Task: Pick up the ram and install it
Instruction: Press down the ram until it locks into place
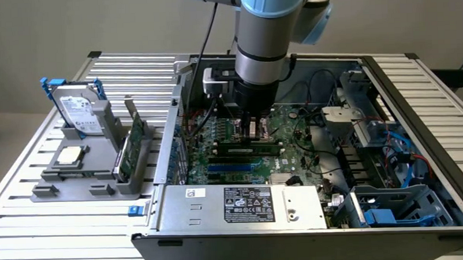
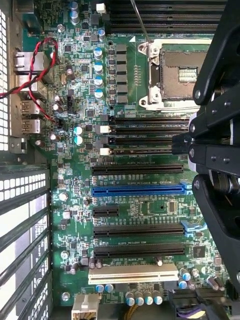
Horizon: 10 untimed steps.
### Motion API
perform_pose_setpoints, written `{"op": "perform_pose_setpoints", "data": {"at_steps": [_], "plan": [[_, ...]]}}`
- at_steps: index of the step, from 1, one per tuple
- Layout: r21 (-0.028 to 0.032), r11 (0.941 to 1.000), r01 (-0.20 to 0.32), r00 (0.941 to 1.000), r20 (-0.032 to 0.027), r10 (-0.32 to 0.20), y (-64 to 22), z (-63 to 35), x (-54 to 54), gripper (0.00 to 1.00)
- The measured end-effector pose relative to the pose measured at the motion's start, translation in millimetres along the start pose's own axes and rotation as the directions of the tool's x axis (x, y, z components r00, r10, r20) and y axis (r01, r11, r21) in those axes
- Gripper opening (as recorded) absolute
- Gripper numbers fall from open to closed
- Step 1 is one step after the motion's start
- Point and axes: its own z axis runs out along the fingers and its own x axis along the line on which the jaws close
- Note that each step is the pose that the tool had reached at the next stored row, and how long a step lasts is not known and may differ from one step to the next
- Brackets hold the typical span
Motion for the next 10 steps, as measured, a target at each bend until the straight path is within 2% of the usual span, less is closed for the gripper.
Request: {"op": "perform_pose_setpoints", "data": {"at_steps": [10], "plan": [[-0.0001, 1.0000, 0.009, 1.0000, 0.0001, -0.009, 0.1, 1.2, -1.8, 0.11]]}}
